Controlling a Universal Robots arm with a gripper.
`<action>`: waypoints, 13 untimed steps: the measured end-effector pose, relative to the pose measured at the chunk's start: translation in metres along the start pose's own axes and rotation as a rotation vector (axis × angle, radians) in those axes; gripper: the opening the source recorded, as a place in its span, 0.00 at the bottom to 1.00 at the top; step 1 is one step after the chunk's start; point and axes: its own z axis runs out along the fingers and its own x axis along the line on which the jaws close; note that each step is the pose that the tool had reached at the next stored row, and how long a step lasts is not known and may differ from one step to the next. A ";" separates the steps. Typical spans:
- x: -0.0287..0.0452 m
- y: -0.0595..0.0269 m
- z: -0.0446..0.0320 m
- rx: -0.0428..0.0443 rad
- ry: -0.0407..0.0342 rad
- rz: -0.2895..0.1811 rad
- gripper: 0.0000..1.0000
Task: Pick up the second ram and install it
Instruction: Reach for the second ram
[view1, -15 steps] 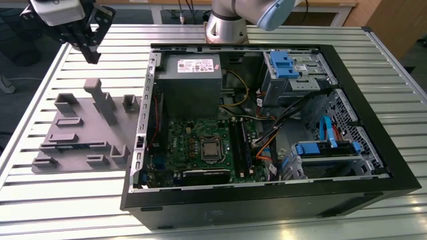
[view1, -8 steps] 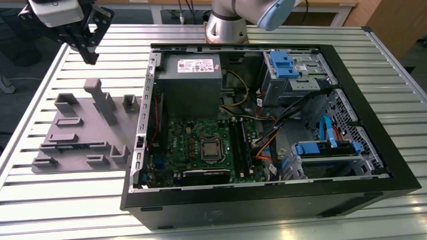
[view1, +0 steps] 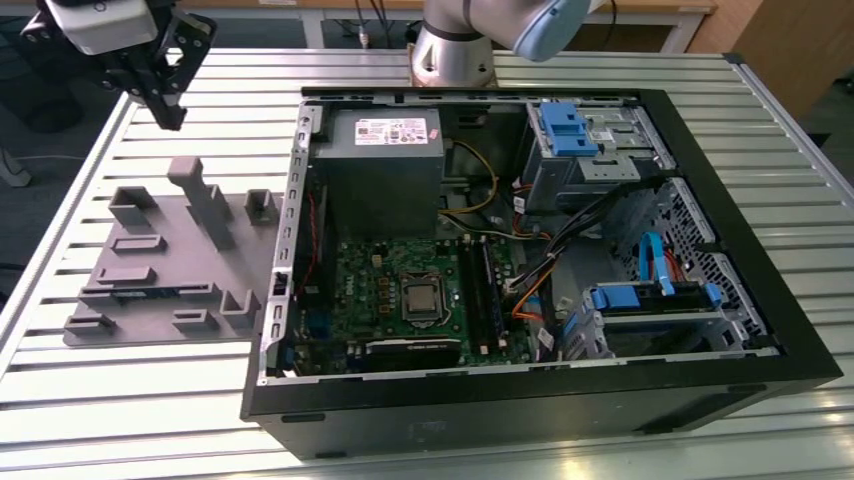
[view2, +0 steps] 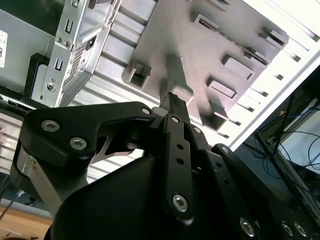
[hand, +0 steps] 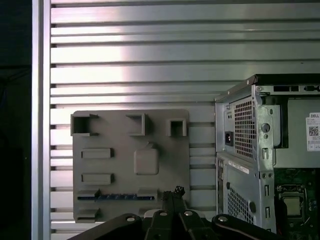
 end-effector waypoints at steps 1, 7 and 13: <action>0.0015 -0.0001 0.0001 -0.0001 0.0000 -0.001 0.11; 0.0101 -0.0008 0.0004 -0.0001 0.0000 -0.001 0.11; 0.0142 -0.0043 0.0005 0.0000 0.0002 -0.003 0.11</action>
